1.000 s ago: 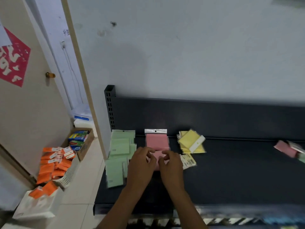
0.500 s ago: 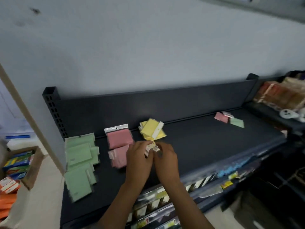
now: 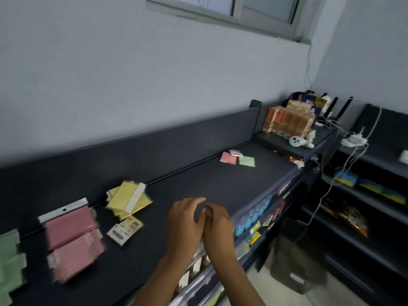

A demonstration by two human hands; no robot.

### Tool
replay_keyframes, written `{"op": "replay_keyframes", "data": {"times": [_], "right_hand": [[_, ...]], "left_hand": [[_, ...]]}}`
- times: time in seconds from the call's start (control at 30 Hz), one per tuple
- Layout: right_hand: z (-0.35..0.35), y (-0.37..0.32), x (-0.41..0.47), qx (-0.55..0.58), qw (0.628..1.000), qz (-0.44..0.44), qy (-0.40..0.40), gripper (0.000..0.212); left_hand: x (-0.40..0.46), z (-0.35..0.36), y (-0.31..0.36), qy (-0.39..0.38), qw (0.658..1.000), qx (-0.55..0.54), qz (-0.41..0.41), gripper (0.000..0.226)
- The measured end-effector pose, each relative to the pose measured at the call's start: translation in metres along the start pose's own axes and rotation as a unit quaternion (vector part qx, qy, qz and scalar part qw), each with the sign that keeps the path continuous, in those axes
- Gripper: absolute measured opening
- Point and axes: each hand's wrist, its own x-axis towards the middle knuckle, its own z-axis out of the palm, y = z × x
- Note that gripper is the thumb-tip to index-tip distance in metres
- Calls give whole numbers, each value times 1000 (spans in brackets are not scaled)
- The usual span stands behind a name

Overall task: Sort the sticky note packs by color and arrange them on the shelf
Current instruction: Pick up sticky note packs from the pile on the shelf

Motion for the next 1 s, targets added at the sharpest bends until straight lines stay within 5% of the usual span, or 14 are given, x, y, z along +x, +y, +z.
{"op": "replay_keyframes", "data": {"times": [0.57,1.0], "right_hand": [[-130,152,118,-60,998,-9,0,24],[-159,213,161,-4,1000,20,13,30]], "left_hand": [[69,190,120,-62,997,-50,15,33],[101,258,150,-89,995,-35,37,32]]}}
